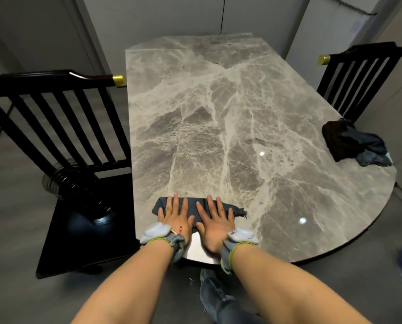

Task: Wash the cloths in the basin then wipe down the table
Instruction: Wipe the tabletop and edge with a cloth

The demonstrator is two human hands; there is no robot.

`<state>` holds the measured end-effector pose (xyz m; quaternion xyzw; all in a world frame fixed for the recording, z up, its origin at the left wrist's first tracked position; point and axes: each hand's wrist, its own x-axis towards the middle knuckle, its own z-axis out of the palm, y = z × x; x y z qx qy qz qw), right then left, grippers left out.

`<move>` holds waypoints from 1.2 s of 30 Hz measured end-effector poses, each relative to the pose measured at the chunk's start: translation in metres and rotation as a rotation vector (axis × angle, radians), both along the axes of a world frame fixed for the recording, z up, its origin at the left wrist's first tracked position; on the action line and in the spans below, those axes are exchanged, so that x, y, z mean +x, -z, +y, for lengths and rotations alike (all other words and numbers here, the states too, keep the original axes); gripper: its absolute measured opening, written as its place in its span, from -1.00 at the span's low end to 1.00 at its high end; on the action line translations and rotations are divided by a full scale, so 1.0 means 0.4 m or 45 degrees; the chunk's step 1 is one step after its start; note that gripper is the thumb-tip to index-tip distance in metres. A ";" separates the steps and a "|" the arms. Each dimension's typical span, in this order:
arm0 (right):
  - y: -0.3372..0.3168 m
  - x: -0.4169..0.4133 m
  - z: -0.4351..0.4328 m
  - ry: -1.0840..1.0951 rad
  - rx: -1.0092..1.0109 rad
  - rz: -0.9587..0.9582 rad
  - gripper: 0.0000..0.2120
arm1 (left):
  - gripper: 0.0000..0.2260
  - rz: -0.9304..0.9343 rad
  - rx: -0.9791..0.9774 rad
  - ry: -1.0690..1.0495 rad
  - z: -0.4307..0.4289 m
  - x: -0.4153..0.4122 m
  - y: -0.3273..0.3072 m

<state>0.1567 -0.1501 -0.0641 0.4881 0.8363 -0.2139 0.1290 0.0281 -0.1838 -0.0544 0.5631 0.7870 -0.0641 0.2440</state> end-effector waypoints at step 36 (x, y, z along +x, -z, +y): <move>-0.009 -0.235 0.544 -0.020 -0.063 0.053 -0.47 | -0.49 -0.014 0.003 -0.310 0.503 -0.168 -0.005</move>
